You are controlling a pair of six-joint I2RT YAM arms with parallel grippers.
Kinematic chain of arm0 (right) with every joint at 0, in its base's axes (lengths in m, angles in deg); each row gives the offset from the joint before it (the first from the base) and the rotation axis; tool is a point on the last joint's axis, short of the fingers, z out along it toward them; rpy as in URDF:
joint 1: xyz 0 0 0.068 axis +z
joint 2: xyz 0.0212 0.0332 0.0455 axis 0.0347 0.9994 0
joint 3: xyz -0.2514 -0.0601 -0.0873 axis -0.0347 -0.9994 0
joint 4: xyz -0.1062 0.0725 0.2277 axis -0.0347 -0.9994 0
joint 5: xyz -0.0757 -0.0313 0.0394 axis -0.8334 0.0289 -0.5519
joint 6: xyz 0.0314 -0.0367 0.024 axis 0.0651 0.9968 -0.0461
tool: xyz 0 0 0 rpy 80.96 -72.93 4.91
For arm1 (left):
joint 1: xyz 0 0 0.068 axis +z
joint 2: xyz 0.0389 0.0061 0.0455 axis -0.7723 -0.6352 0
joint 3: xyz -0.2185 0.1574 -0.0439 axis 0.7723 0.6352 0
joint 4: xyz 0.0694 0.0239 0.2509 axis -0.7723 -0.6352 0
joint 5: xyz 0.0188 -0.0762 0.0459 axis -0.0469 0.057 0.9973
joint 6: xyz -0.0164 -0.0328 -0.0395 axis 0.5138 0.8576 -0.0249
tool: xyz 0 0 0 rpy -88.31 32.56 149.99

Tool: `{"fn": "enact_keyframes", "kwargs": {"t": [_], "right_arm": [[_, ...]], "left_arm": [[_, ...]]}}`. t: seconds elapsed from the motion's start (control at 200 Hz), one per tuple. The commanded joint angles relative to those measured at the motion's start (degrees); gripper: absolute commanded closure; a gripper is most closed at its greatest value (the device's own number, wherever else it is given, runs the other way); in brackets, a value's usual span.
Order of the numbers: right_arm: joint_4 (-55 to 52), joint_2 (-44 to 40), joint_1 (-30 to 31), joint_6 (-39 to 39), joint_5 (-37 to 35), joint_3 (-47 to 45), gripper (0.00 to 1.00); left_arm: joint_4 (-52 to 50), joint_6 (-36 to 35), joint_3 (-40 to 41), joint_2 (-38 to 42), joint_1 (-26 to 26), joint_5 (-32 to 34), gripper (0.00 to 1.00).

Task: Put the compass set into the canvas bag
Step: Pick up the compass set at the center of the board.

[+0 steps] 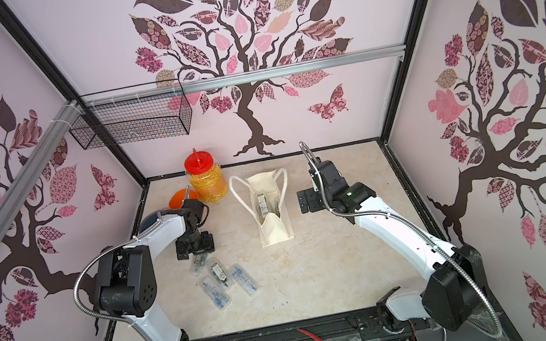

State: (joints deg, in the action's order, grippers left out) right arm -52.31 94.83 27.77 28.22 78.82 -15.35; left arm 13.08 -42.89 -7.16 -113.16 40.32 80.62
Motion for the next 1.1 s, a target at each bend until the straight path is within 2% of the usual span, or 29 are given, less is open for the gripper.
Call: {"fn": "enact_keyframes", "kwargs": {"t": [0.0, 0.25, 0.33, 0.725, 0.83, 0.93, 1.095], "right_arm": [[0.77, -3.06, -0.13, 0.26, -1.35, 0.50, 0.00], [0.87, -2.82, -0.12, 0.26, -1.41, 0.62, 0.00], [0.94, -2.62, -0.15, 0.13, -1.45, 0.67, 0.00], [0.82, -2.16, -0.18, 0.14, -1.66, 1.18, 0.00], [0.61, -2.05, -0.13, 0.08, -1.64, 1.20, 0.00], [0.56, -2.11, -0.14, 0.13, -1.68, 1.18, 0.00], [0.51, -1.79, -0.19, 0.15, -1.37, 1.21, 0.00]], "left_arm": [[0.96, -0.70, 0.64, -1.28, 0.02, -0.67, 0.22], [2.51, -0.51, 1.09, -2.77, 0.16, -0.80, 0.33], [2.47, -0.42, -0.14, -3.63, 0.14, -1.27, 0.39], [1.56, -0.51, -7.12, -7.56, 0.31, -1.61, 0.53], [1.33, -0.08, -8.69, -7.81, 0.31, -1.77, 0.50], [1.38, 0.63, -8.78, -6.86, 0.31, -1.52, 0.36], [1.95, 1.03, -7.30, -4.01, 0.61, 1.66, 0.23]]}}
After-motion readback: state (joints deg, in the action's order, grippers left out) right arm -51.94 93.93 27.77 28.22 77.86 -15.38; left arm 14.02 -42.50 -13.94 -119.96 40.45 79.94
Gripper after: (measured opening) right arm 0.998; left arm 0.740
